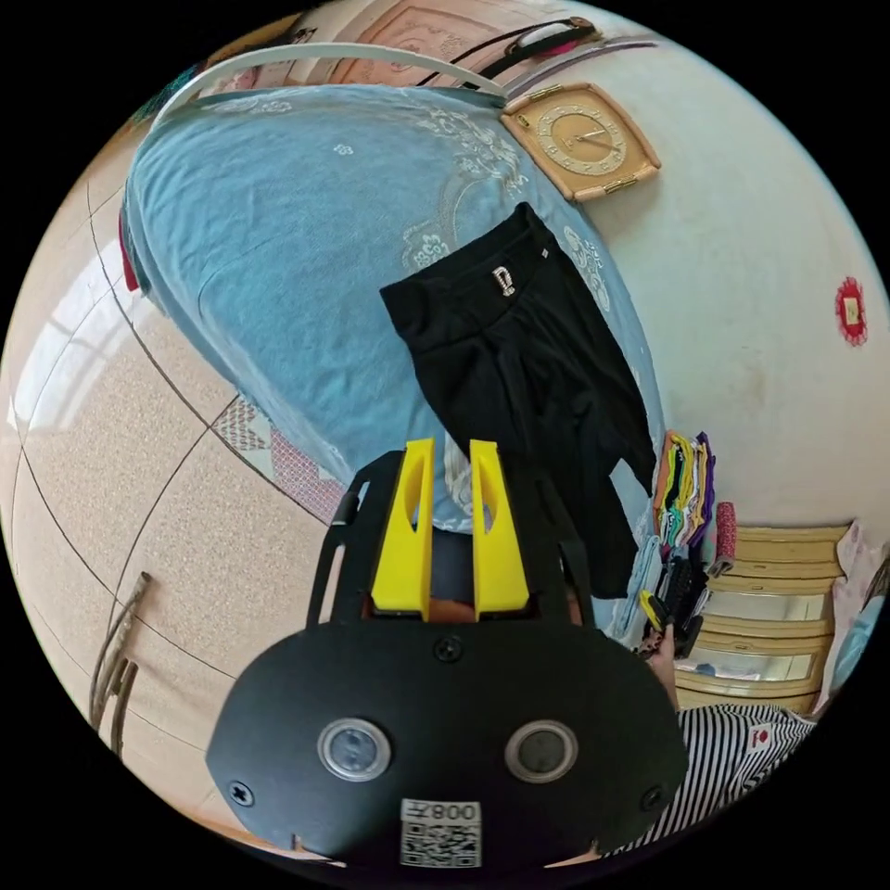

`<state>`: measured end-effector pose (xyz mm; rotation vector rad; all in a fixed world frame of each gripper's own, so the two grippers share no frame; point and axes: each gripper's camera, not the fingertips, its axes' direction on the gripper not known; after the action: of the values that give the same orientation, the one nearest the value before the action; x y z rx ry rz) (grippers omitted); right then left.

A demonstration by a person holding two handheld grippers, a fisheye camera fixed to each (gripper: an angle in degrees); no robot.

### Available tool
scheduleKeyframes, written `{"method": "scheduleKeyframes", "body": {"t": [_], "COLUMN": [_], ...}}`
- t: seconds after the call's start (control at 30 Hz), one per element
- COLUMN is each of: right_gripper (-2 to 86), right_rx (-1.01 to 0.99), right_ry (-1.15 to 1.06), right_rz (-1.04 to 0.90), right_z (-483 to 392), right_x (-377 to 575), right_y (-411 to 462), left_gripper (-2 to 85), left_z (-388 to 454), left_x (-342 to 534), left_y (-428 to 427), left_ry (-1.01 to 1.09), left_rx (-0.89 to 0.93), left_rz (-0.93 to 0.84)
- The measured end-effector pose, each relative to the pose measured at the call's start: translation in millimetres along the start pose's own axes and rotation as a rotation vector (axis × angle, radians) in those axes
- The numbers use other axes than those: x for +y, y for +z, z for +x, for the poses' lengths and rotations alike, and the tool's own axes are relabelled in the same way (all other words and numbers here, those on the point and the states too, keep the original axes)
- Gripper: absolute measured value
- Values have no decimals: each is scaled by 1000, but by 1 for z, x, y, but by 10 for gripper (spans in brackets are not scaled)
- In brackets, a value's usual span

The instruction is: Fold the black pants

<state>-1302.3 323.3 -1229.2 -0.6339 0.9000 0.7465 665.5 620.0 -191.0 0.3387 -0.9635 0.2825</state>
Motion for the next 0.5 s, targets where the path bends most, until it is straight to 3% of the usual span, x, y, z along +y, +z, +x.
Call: {"method": "scheduleKeyframes", "body": {"t": [0.13,0.5], "right_gripper": [62,61], "right_rx": [49,68], "right_ry": [67,183], "right_rz": [-19,-74], "right_z": [26,62], "right_x": [8,9], "right_y": [5,41], "left_gripper": [69,60], "left_z": [-26,-40], "left_x": [4,1], "left_y": [11,24], "left_ry": [-80,-78], "left_rx": [88,117], "left_rz": [-22,-37]}}
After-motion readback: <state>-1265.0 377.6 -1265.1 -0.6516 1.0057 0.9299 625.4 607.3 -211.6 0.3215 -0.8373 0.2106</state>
